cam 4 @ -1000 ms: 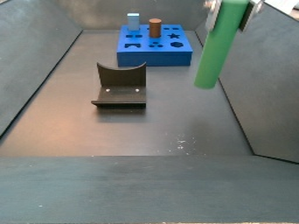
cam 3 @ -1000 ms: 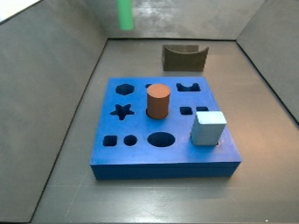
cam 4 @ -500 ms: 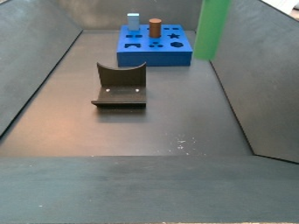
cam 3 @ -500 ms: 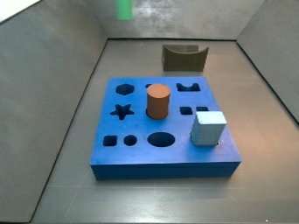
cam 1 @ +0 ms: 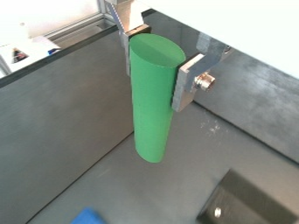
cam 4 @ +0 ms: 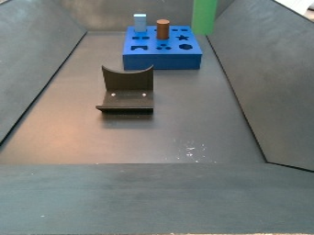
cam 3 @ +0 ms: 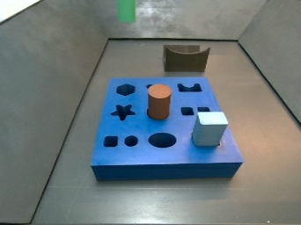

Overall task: Pick up the oval object. Move up. Move to above the board. Insert the oval object.
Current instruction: Move to above the board.

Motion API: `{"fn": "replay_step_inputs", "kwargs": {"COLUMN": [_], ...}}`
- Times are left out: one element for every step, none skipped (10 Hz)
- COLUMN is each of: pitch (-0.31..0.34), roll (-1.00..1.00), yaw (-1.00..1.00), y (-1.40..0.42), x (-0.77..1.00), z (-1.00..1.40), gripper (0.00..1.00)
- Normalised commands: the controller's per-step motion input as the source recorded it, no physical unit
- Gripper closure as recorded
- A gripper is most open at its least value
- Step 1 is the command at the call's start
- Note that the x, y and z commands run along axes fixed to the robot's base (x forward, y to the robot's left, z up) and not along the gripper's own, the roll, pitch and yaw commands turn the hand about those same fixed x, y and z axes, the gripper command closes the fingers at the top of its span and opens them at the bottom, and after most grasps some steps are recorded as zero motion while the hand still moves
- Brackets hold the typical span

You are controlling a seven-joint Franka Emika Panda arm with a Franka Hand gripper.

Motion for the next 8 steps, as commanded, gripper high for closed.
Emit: {"fn": "replay_step_inputs", "kwargs": {"pitch": [0.119,0.122,0.124,0.122,0.123,0.126,0.129,0.129], "roll": [-0.01,-0.01,-0.01,0.01,0.00,0.00,0.00,0.01], "yaw": [0.01,0.01,0.01,0.01,0.01,0.01,0.01,0.01], "y": [-1.00,-1.00,-1.00,-1.00,-1.00,-1.00,-1.00,-0.76], "x": [0.28,0.29,0.30,0.31,0.33,0.34,0.36,0.30], "z": [0.24,0.24,0.24,0.24,0.24,0.25,0.25,0.20], "gripper": [1.00,1.00,1.00,1.00,1.00,1.00,1.00,1.00]}}
